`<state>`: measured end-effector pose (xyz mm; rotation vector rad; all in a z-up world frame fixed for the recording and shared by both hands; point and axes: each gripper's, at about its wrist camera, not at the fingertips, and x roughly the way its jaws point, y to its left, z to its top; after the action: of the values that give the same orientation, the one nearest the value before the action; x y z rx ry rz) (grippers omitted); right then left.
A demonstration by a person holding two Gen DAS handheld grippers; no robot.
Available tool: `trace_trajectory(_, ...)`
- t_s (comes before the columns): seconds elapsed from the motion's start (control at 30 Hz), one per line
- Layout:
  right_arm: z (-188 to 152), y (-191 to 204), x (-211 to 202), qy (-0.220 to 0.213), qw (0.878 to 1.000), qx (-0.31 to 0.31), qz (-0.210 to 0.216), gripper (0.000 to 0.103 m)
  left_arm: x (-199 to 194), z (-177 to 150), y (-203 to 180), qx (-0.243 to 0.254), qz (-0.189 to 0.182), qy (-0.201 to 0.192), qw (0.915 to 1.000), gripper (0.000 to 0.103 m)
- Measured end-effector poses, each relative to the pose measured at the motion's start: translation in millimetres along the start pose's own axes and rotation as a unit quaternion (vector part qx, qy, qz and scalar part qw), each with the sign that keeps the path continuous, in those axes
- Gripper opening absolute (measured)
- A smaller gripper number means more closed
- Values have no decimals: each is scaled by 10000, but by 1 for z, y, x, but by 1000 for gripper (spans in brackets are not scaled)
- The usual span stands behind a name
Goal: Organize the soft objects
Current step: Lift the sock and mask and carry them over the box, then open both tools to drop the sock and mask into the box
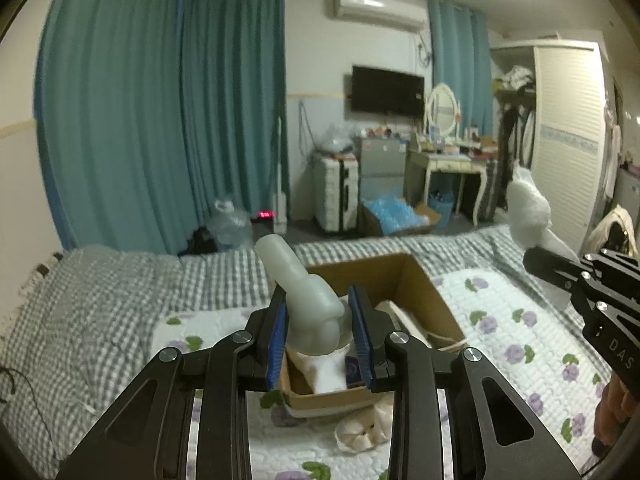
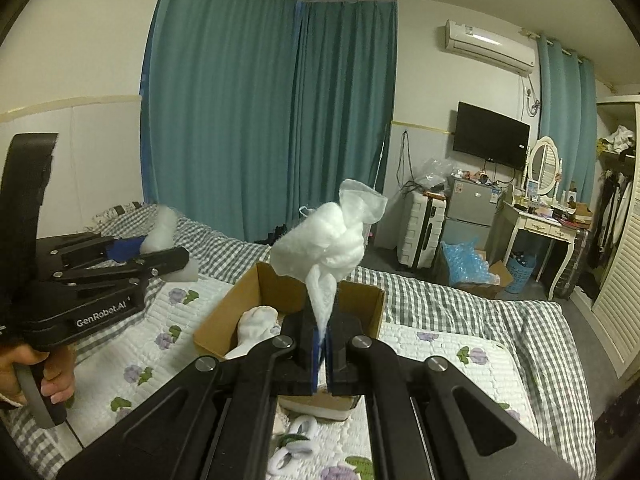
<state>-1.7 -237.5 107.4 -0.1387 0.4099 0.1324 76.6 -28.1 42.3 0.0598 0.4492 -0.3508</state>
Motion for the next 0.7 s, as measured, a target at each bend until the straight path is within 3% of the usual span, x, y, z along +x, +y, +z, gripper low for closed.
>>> trace_trajectory(0.43, -24, -11, 95, 829, 9965, -27, 133, 2, 95, -16, 4, -153, 19, 850, 9963, 30)
trace_trajectory(0.7, -48, -10, 156, 1526, 9879, 105, 265, 2, 145, -30, -1, -67, 168, 1271, 9917, 30)
